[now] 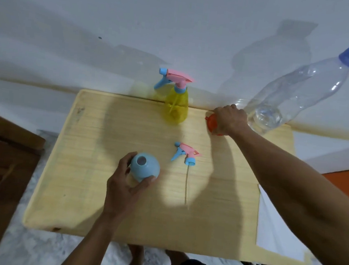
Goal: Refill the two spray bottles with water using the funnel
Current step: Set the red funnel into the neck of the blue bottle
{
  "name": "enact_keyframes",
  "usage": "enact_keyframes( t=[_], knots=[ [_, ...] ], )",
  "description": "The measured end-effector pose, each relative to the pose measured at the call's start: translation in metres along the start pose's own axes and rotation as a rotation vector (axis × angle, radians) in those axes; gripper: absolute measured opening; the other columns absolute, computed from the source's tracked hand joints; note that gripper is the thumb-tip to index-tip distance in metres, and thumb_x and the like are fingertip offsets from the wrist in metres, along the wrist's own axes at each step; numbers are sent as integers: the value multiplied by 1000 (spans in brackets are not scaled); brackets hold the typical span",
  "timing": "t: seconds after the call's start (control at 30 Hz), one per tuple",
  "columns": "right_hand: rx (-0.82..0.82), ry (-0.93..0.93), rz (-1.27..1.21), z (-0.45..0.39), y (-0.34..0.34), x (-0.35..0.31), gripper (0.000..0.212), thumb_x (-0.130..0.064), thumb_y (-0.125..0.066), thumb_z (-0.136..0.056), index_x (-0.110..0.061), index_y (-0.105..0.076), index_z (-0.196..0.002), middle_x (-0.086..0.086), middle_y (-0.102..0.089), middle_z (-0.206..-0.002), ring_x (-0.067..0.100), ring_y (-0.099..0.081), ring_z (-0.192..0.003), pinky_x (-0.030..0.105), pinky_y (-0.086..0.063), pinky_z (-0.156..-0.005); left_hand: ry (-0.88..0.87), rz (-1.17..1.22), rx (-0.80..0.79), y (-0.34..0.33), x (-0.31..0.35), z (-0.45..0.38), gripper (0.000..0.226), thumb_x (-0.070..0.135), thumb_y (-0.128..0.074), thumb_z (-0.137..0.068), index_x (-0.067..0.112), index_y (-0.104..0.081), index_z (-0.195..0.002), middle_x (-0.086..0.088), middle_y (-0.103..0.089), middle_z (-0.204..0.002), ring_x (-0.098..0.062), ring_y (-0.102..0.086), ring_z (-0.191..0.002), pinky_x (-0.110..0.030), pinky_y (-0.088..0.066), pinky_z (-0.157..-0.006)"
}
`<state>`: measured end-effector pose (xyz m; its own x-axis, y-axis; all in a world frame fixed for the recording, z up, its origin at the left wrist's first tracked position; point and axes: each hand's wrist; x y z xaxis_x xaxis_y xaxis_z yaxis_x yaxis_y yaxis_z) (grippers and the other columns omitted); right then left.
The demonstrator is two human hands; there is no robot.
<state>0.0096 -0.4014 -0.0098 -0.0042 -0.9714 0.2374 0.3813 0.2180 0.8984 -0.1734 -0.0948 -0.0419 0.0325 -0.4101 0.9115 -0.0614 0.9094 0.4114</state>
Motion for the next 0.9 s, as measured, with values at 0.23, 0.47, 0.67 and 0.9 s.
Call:
enact_keyframes(
  t=[0.23,0.47,0.67,0.9],
  knots=[
    [-14,-22,-173,10,14,13,64,-33,-85,-75,-17,-57,-130,9,-60,-119,32,-64,-110,38,-44,-73,-1,-31,1,3,14,5,72,33,-88,-71,28,-51,-132,19,-60,-128,-8,-62,-115,-41,-57,-92],
    [-65,-51,-1231,32,6,8,93,-30,-91,-73,-18,-41,-151,12,-55,-136,31,-61,-117,43,-56,-95,25,-12,-13,0,2,3,74,53,-80,-68,31,-51,-132,22,-59,-128,-9,-62,-116,-40,-57,-93],
    [-190,24,-2104,102,28,-6,74,-17,-79,-81,-20,-47,-148,7,-59,-119,16,-71,-98,31,-61,-84,9,-7,-37,5,9,4,71,55,-78,-67,35,-50,-130,25,-59,-126,-6,-61,-116,-38,-56,-94],
    [40,62,-2120,161,38,-41,51,-37,-80,-73,-17,-68,-118,13,-70,-114,21,-72,-99,31,-59,-80,12,-10,-48,5,4,4,72,50,-79,-67,32,-51,-131,24,-58,-127,-3,-59,-116,-41,-56,-95]
  ],
)
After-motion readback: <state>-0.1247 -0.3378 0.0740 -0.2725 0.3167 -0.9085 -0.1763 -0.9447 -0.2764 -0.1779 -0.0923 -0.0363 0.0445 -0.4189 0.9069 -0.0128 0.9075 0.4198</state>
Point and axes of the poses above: each hand's wrist, its own z-axis away from the middle knuckle, its own y-axis out of the back of the hand, x = y × z
